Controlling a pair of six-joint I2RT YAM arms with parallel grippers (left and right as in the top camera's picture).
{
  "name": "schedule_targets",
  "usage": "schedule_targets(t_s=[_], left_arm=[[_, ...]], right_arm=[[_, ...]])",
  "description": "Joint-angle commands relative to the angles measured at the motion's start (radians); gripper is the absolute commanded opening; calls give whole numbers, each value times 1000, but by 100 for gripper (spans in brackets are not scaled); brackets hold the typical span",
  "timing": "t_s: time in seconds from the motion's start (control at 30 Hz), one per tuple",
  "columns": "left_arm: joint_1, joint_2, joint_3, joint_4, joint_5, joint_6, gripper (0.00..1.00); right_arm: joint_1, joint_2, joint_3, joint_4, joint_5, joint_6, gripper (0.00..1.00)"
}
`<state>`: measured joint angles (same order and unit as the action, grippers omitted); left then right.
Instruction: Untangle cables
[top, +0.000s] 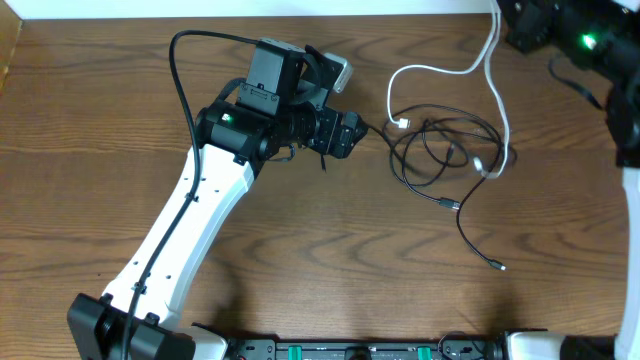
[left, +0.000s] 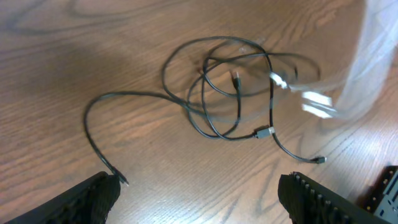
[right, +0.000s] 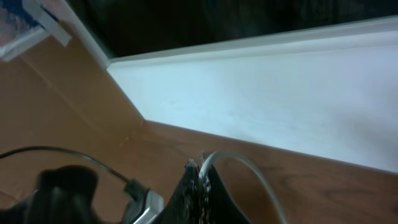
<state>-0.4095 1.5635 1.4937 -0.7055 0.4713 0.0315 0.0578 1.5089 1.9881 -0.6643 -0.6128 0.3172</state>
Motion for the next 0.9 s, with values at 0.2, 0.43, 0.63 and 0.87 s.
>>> schedule_targets(t_s=[0.2,0.43,0.63,0.87], left_arm=[[3,-7,0,3,-13,18,87],[3,-7,0,3,-13,18,87],[2,-7,0,3,-13,17,87],[2,-7,0,3,-13,17,87]], right_arm=[[-53,-11,61,228,33,98,1],[-131,-45,201,277,154,98,1],[-150,-84,278,375,452,97,1],[-150,-100,277,425,619,85,1]])
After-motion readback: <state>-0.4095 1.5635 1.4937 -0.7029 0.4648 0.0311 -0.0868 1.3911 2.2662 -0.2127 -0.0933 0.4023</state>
